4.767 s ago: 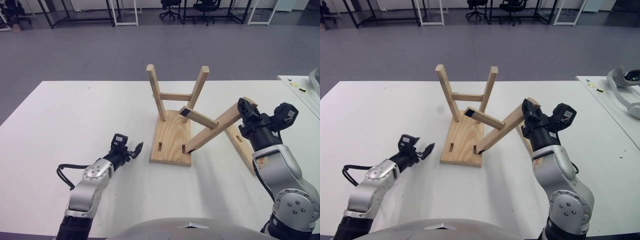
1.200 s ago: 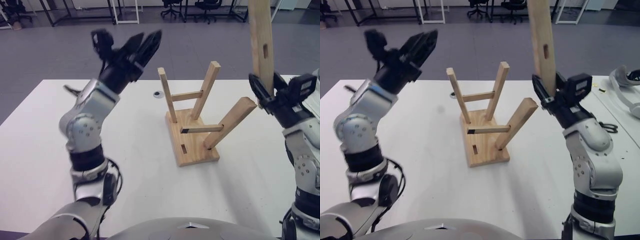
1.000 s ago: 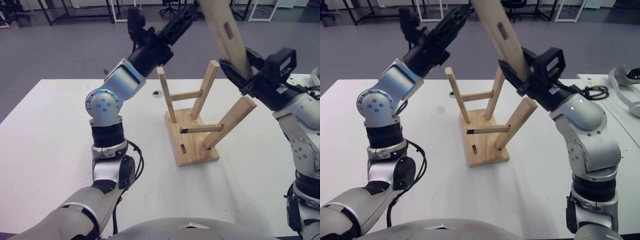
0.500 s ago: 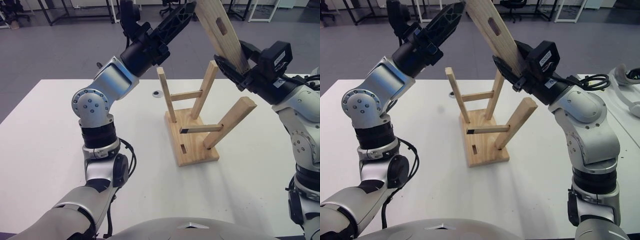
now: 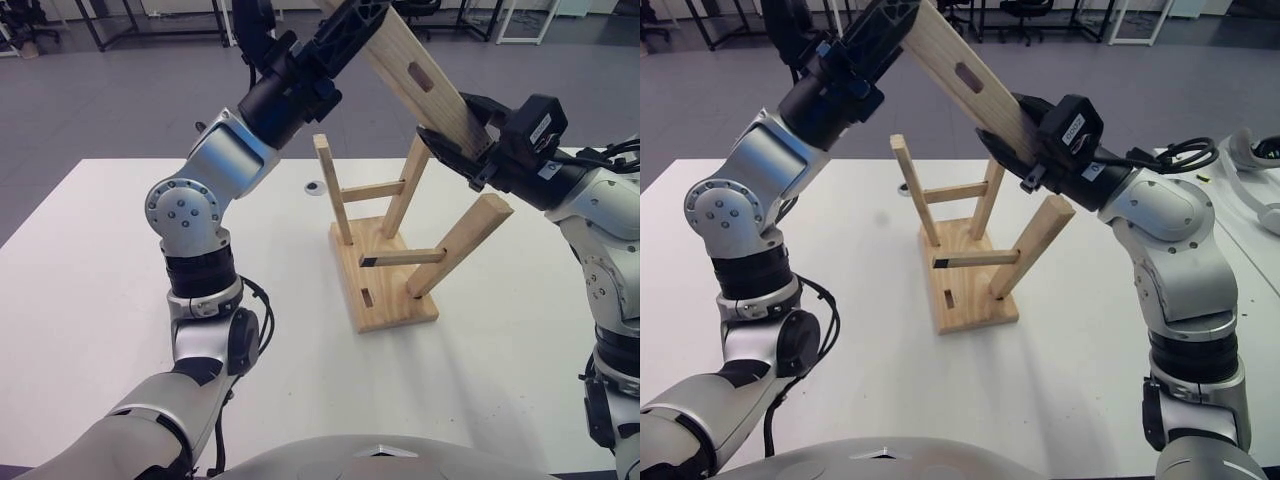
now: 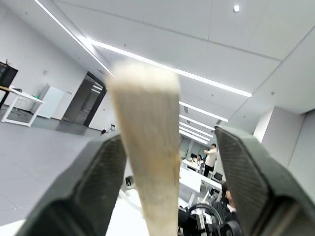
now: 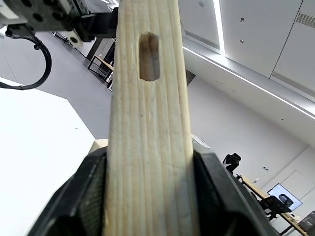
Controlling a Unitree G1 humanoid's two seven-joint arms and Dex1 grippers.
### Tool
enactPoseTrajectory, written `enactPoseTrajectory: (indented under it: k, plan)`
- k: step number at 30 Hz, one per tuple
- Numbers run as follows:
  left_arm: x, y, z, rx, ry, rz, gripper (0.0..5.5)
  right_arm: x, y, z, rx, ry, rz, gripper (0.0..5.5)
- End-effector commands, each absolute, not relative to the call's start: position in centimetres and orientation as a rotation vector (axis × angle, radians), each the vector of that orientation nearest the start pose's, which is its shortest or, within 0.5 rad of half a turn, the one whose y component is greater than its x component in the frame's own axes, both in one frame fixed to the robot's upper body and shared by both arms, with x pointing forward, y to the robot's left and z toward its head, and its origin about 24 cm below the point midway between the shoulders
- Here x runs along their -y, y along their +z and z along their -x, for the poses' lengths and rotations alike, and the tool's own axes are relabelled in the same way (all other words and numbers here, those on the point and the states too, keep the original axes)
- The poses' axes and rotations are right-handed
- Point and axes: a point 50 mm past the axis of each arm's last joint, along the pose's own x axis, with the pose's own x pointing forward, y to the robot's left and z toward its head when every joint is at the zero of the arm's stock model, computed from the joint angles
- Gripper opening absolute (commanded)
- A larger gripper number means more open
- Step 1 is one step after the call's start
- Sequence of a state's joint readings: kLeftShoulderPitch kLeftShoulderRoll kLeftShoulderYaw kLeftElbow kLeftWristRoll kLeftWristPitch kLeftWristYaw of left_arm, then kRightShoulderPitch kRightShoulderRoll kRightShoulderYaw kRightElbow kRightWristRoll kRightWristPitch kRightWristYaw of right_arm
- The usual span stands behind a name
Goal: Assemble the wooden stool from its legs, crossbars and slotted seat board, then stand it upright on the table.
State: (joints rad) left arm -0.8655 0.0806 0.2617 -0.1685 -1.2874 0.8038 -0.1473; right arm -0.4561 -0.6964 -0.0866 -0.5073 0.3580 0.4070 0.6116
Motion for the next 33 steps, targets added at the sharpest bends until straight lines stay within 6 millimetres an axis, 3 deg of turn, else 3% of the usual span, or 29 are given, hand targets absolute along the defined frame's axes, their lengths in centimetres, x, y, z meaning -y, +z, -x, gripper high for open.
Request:
enactPoseTrajectory:
  k: [1,8,13,14,18,23,25,27,30,32,33]
  plan:
    - [-8.9,29.8,-29.0,0.305,-1.148,0.837,2.39,16.8,25.0,-25.6,0.396,0.762,0.566,2.06]
    - [-8.3,29.5,-28.2,0.328,-1.161,0.845,1.24,16.4,25.5,-25.7,0.424,0.764,0.542,2.06]
    - [-9.2,29.3,-28.4,0.369,-1.118,0.866,1.13,16.3,25.6,-25.6,0.427,0.766,0.558,2.06]
    - [-9.5,29.4,-28.4,0.382,-1.107,0.871,1.12,16.2,25.6,-25.6,0.423,0.77,0.567,2.43]
    - [-10.9,29.8,-27.9,0.426,-1.06,0.853,1.06,16.1,25.9,-25.7,0.429,0.758,0.615,3.07]
    - [-14.6,29.9,-27.1,0.468,-0.915,0.797,1.03,18.7,26.7,-25.9,0.391,0.628,0.691,3.92]
    - [-16.2,29.5,-26.9,0.471,-0.829,0.775,1.03,20.5,27.1,-25.9,0.373,0.548,0.691,4.0]
    - [-18.0,27.7,-26.2,0.405,-0.725,0.697,1.03,22.6,27.1,-26.0,0.318,0.445,0.745,4.0]
    - [-18.7,24.5,-24.6,0.249,-0.654,0.651,1.03,25.6,24.7,-26.3,0.126,0.331,0.842,4.0]
    - [-18.7,22.7,-23.9,0.175,-0.607,0.671,1.03,26.8,21.4,-26.1,-0.035,0.317,0.843,4.0]
    - [-18.6,21.5,-23.5,0.138,-0.561,0.691,1.03,26.9,18.7,-25.8,-0.127,0.34,0.845,4.0]
